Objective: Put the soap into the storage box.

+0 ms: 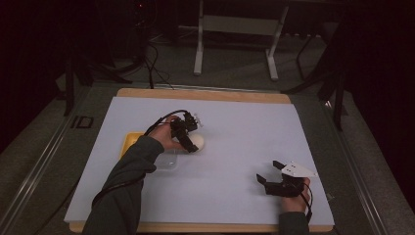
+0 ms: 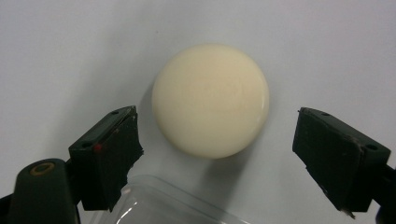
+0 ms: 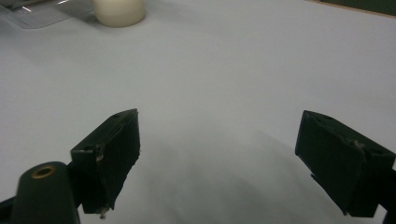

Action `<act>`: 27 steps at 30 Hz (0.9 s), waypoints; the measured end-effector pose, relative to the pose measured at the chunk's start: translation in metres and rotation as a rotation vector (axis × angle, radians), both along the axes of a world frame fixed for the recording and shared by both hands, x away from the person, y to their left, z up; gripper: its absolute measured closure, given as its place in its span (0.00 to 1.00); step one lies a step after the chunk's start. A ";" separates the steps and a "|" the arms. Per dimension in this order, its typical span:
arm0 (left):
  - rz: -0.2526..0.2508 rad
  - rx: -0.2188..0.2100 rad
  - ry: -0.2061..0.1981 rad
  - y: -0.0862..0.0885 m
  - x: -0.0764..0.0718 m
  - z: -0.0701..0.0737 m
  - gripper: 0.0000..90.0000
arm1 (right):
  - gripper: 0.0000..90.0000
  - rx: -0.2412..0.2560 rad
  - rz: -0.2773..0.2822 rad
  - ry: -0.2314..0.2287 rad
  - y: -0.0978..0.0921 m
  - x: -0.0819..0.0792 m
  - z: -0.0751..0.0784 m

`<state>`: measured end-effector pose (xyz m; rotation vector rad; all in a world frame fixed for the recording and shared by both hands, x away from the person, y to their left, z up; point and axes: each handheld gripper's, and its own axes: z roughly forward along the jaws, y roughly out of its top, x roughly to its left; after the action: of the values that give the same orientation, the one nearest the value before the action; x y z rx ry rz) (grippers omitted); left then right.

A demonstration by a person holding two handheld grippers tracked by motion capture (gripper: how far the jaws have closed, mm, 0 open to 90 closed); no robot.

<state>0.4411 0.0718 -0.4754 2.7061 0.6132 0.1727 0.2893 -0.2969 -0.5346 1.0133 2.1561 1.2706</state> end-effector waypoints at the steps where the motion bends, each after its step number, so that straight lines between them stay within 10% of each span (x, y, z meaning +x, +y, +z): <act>1: 0.002 0.002 0.002 -0.001 0.001 -0.001 0.17 | 0.15 0.000 0.000 -0.001 0.000 0.000 0.000; 27: 0.016 0.029 0.074 -0.016 0.019 -0.024 0.17 | 0.15 0.001 0.005 0.001 0.000 0.000 0.000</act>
<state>0.4599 0.0556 -0.4999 2.7465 0.6590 0.0858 0.2894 -0.2971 -0.5346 1.0094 2.1600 1.2743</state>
